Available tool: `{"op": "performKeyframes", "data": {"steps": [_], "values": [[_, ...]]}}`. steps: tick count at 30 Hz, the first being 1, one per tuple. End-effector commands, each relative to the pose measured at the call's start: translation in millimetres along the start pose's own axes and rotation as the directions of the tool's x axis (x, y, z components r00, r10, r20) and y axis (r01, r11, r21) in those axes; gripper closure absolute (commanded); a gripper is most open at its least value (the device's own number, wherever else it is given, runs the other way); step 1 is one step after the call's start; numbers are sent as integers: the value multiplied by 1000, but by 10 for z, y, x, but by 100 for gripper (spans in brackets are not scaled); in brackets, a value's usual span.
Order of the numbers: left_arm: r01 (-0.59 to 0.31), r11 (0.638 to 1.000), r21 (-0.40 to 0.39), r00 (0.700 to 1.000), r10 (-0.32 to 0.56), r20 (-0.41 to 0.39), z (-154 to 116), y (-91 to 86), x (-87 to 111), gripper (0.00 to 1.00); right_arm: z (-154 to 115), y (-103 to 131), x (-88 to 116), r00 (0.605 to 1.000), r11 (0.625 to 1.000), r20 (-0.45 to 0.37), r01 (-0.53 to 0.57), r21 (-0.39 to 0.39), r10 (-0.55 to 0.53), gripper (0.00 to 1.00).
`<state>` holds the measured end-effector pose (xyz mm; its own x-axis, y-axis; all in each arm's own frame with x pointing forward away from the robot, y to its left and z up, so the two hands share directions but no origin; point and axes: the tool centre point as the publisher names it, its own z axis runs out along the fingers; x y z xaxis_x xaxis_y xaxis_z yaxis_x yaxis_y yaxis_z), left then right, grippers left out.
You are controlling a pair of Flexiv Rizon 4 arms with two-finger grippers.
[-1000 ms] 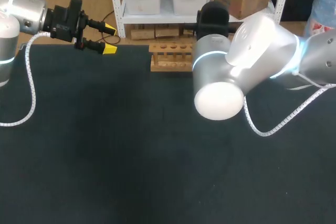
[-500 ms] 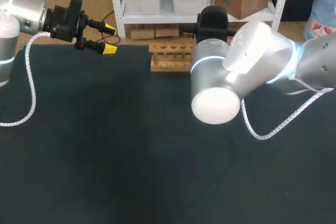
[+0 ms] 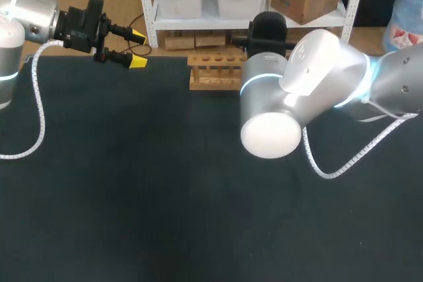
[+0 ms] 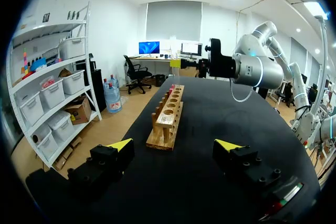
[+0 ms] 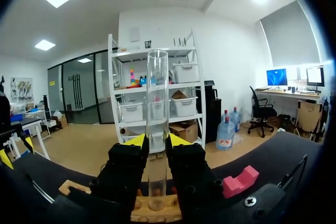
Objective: Grasp the test tube, adjust it, and insert it.
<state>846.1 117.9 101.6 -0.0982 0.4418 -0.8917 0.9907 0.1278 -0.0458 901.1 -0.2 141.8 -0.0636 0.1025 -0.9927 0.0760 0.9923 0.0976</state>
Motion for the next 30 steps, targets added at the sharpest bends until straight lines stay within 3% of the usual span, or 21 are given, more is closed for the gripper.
{"op": "performKeyframes", "data": {"steps": [1,30], "values": [[-1,1000,1,1000,1,0,2,5,4,0,15,1,48,1000,1000,3,-4,3,4,100],[-1,1000,1,1000,1,0,2,5,4,0,10,22,404,999,1000,-37,-21,17,22,100]]}}
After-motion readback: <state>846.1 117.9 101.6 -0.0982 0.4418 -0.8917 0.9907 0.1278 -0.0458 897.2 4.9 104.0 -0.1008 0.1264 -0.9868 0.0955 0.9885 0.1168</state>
